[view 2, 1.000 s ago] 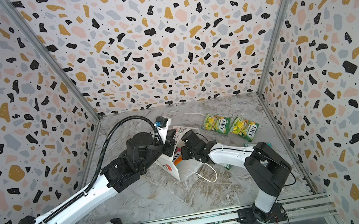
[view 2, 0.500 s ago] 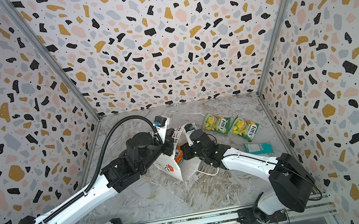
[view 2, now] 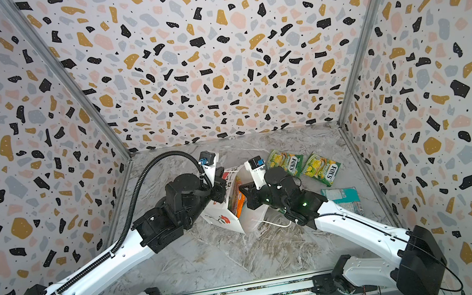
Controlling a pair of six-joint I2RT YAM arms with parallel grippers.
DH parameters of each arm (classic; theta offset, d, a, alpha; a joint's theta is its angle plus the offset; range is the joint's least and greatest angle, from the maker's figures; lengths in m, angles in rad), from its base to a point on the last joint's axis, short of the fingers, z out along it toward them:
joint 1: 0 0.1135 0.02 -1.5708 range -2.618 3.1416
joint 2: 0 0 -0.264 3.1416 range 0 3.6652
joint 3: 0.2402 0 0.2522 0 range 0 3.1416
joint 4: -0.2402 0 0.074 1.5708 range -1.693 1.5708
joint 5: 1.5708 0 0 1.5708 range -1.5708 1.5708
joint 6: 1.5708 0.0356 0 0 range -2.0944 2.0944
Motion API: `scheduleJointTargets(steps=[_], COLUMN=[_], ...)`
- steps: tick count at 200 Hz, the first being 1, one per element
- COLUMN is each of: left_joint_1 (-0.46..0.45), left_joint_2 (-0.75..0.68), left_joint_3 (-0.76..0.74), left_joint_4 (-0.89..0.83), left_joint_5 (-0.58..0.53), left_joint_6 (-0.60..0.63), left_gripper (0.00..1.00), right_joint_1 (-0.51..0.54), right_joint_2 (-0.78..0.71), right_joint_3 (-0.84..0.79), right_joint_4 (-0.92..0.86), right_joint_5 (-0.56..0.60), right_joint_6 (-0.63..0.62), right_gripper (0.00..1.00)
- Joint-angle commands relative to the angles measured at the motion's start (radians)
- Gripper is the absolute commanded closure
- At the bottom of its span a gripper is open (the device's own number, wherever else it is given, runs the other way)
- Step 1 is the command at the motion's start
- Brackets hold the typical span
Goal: Take the snacks out of the paper bag
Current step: 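Close the right gripper on the orange FOX'S fruits packet, then lift the orange fruits packet up out of the bag with the right gripper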
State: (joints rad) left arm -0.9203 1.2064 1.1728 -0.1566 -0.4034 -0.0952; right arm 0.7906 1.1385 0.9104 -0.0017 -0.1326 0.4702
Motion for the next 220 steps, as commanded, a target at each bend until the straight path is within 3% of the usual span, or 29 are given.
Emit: scheduleJointTargets(steps=[1,62,120,191,220], left_joint_1=[0.016,0.057,0.087,0.092,0.092], left_joint_2=[-0.018,-0.029,-0.045,-0.048,-0.045], left_joint_3=[-0.002,-0.001,-0.012,-0.012,-0.013], left_joint_4=[0.025,0.022,0.031,0.031,0.033], left_joint_5=[-0.051,-0.073,-0.129,-0.114,-0.102], left_joint_6=[-0.014,-0.006,0.013,0.013,0.011], left_gripper=[1.00,1.00,1.00,1.00,1.00], right_joint_1=[0.004,0.002,-0.013,-0.035,-0.104], right_joint_2=[-0.061,-0.053,0.001,-0.100,-0.150], right_joint_3=[0.086,0.308,0.546,0.538,0.478], right_joint_4=[-0.035,-0.101,-0.173,-0.313,-0.419], right_joint_5=[-0.004,0.021,0.188,0.566,0.602], right_joint_6=[-0.039,-0.124,-0.197,-0.211,-0.162], right_gripper=[1.00,1.00,1.00,1.00,1.00])
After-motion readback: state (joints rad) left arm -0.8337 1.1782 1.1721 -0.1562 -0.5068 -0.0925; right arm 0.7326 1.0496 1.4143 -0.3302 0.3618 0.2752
